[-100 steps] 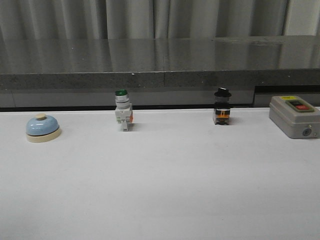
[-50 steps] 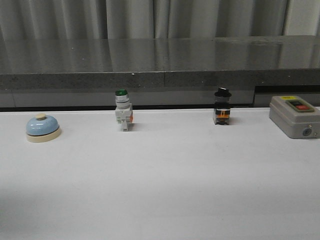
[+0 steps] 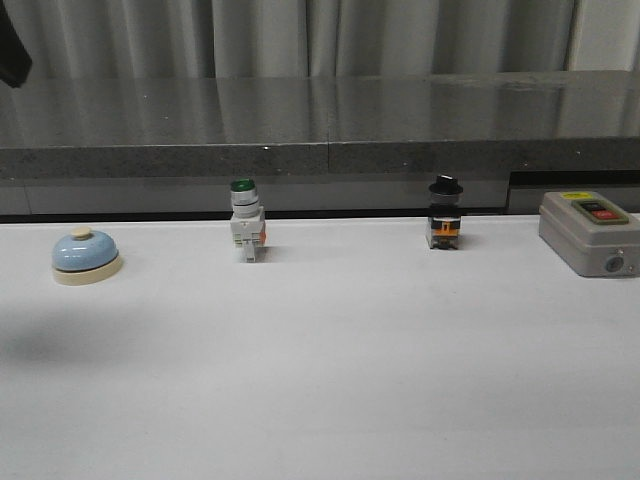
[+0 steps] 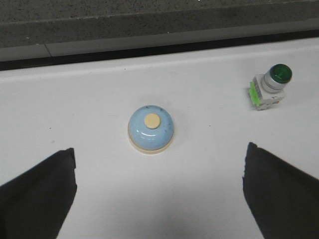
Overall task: Place and press bell with both arms
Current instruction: 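Lower the left gripper over the blue bell and grasp its sides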
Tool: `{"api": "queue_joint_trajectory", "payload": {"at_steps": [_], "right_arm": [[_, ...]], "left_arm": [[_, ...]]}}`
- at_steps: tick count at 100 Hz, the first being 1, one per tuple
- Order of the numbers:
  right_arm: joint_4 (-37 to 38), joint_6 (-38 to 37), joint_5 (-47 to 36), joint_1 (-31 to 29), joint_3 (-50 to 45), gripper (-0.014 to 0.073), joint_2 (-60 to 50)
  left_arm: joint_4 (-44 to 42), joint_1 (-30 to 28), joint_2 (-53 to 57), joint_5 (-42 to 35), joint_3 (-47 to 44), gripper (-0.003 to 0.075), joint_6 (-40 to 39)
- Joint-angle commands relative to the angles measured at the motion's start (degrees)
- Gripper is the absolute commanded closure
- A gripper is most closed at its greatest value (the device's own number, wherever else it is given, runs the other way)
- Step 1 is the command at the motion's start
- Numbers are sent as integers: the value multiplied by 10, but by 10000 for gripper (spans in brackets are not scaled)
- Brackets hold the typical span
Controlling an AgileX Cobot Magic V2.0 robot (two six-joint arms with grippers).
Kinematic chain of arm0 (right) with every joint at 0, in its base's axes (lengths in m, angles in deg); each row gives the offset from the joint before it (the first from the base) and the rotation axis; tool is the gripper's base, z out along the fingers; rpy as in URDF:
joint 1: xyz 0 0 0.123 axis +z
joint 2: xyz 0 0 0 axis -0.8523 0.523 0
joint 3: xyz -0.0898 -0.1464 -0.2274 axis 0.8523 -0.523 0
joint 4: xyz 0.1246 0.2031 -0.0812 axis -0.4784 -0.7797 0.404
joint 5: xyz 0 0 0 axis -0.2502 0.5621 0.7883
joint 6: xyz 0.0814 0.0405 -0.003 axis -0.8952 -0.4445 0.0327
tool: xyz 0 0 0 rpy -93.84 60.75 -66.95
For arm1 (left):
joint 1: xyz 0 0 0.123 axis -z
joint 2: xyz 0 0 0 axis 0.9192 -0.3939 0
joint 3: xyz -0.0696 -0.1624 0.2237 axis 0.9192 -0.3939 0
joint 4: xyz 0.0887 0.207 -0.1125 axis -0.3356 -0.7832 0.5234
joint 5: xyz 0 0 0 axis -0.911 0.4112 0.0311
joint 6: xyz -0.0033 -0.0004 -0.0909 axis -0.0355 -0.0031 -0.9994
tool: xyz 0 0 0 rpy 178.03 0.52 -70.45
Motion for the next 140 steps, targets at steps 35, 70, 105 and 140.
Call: {"api": "queue_joint_trajectory", "payload": {"at_steps": [35,70,105,140], "right_arm": [[5,6,-42,-2,9,652,-5],[5,6,-42,-2,9,652,-5],[5,6,-42,-2,9,652,-5],[5,6,-42,-2,9,652,-5]], "left_arm": [[10,6,-214,14,189,76,1],[9,6,-305,13,212,78,1],[10,8,-352,20,212,78,1],[10,18,-377,32,212,120,1]]}}
